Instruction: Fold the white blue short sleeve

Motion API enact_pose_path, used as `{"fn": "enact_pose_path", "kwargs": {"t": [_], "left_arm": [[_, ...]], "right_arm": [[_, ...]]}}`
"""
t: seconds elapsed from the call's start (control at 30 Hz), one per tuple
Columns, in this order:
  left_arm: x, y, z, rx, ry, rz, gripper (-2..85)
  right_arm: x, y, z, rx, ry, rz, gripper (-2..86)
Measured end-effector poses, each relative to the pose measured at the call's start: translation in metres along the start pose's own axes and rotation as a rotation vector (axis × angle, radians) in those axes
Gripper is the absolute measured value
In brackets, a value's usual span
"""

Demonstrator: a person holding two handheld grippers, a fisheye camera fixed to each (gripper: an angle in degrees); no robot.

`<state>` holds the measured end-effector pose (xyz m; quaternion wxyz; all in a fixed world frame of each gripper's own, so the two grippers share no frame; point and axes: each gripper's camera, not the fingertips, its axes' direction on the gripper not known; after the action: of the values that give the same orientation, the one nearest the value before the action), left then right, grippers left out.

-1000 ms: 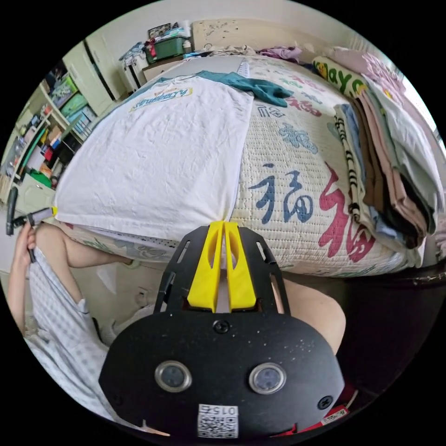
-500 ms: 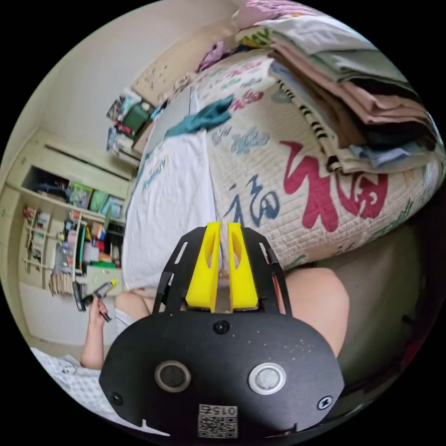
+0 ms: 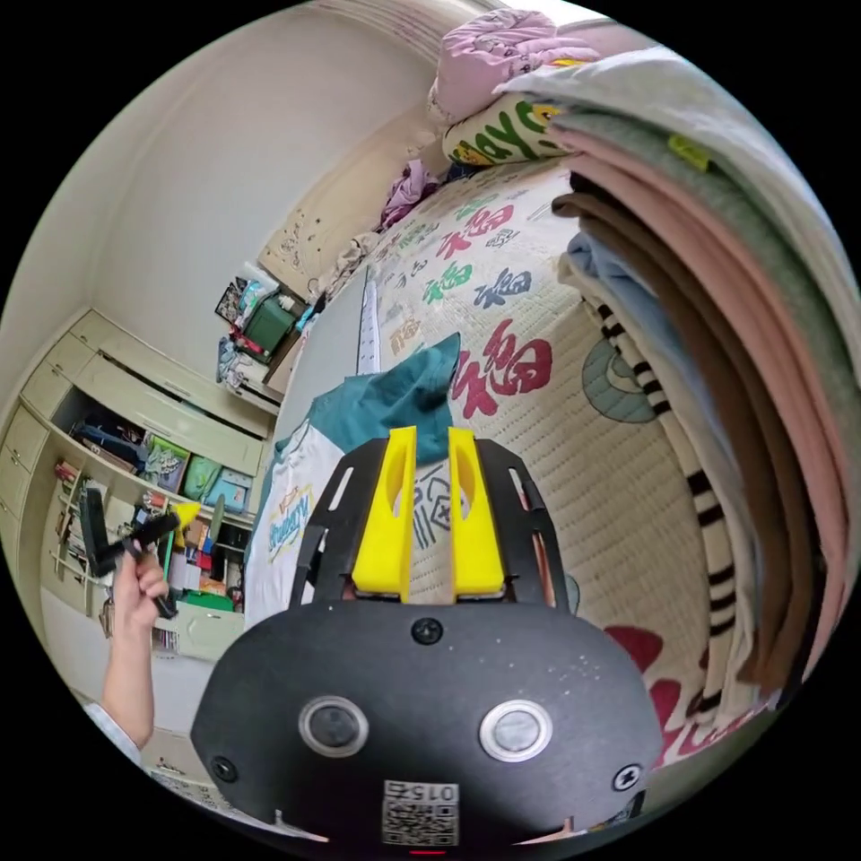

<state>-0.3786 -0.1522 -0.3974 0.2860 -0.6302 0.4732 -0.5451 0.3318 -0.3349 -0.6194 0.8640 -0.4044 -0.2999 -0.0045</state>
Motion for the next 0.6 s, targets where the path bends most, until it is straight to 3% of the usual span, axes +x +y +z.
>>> {"fn": "enact_pose_path", "kwargs": {"t": [0.13,0.27,0.47,0.6], "left_arm": [[0.055,-0.108,0.119,-0.093,0.082,0.123,6.6],[0.106,-0.168,0.232,-0.179,-0.015,0.212,7.5],[0.118,-0.189,0.335,-0.298,-0.001,0.137,8.9],[0.119,-0.182,0.350,-0.269,-0.057,0.149,6.4]], "right_arm": [[0.005,-0.017,0.031,-0.033,0.059,-0.015,8.0],[0.012,-0.018,0.064,-0.106,0.130,-0.023,7.8],[0.013,-0.025,0.072,-0.106,0.213,-0.090,6.1],[0.020,-0.034,0.075,-0.109,0.218,-0.113,3.0]]}}
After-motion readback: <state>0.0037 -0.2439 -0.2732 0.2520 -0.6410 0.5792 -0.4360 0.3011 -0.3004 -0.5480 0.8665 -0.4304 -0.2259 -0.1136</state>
